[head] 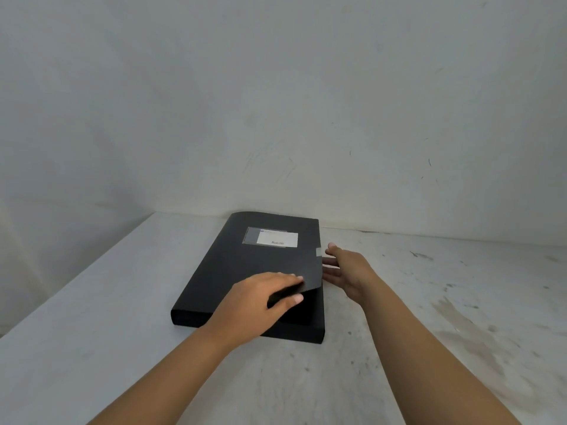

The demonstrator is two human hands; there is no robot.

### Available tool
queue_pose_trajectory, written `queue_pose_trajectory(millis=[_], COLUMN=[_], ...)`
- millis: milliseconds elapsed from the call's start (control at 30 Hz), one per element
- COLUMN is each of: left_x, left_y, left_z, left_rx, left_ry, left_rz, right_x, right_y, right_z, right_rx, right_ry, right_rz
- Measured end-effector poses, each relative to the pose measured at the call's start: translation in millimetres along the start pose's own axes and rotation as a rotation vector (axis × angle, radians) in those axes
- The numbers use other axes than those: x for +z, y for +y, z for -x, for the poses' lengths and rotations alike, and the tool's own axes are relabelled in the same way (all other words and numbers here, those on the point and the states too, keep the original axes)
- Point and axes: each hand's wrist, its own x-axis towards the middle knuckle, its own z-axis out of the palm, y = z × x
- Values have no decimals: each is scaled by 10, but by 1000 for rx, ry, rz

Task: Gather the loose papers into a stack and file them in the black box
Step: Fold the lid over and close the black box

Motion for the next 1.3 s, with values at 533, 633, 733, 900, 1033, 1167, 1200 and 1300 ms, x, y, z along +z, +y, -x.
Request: queue_pose_trajectory(millis=[533,633,733,900,1033,1167,1200,1300], left_x=[208,201,202,201,212,212,209,193], left_y=[-131,-130,-132,-145,-168,-175,-171,-148], left_z=[119,123,114,92,65,67,71,72], left_rx=[112,127,131,122,116,104,102,84], left_ry=[15,-3,12,6,-17,-32,-34,-43], left_rz=[-284,-297,-297,-266,-236,-239,-234,-216], right_x=[117,174,194,190,191,202,206,219], right_y=[133,163,173,154,169,162,169,179], right_z=[-85,-62,-15,26,39,39,42,64], right_rx=[-334,-477,-545,-470,-389,-364,-356,-338], right_ry=[159,171,145,33,-21,-29,-31,-29], right_rz=[679,894,1159,1478,1492,1492,1481,1457])
